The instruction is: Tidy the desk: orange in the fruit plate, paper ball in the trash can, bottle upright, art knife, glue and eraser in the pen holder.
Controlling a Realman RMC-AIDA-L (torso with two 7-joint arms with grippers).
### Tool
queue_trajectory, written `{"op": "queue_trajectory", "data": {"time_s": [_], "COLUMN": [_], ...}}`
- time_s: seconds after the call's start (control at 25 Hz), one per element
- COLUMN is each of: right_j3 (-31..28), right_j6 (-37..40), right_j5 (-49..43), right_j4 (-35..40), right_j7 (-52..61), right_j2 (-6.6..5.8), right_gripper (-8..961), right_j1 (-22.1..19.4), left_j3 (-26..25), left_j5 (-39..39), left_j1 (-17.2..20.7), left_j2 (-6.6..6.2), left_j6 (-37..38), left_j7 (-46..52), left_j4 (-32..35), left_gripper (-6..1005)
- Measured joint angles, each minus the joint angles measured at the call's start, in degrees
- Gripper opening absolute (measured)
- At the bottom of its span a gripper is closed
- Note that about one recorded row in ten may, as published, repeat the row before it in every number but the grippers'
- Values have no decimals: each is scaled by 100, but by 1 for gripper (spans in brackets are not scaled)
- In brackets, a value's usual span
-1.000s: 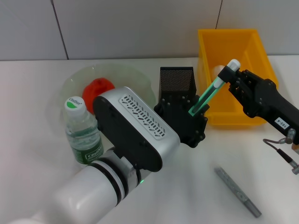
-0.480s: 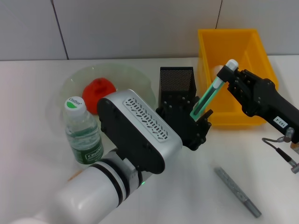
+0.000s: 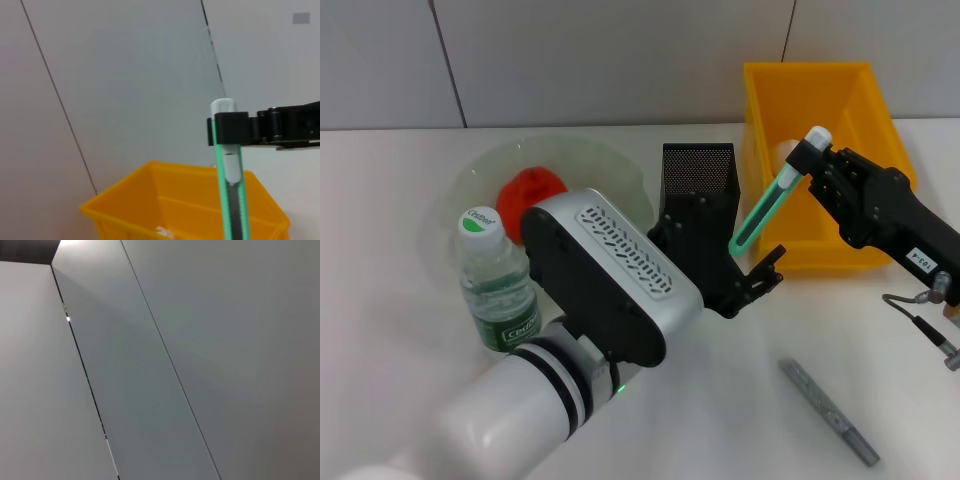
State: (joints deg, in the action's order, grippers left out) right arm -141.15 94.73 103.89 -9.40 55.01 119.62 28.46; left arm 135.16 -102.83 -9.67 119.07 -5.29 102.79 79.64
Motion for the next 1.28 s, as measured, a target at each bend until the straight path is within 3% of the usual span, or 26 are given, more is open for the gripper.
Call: {"op": "queue_trajectory", "data": {"time_s": [0.28, 0.64, 0.88, 1.12, 1.28], "right_j3": [-10, -18, -18, 4, 16], "right_j6": [0, -33, -92, -161, -192], "right_j5": [4, 9, 8, 4, -17], "right_j4": [-105, -778, -934, -970, -1002], "right_j7": [74, 503, 590, 595, 599], "right_j2": [-29, -36, -36, -41, -48], "right_gripper": [165, 166, 166, 166, 166], "right_j1": [-52, -334, -412, -398, -366], "left_j3": [-31, -103, -705, -1880, -2254], "left_j5": [36, 30, 30, 52, 74], "left_j1": [33, 194, 328, 320, 292], "left_j2": [-21, -51, -67, -77, -66], "left_j6": [-2, 265, 1092, 2660, 3219], "left_j7": [33, 13, 45, -44, -93], "left_j4": [-15, 76, 149, 187, 204], "left_gripper": [846, 843, 841, 840, 839]}}
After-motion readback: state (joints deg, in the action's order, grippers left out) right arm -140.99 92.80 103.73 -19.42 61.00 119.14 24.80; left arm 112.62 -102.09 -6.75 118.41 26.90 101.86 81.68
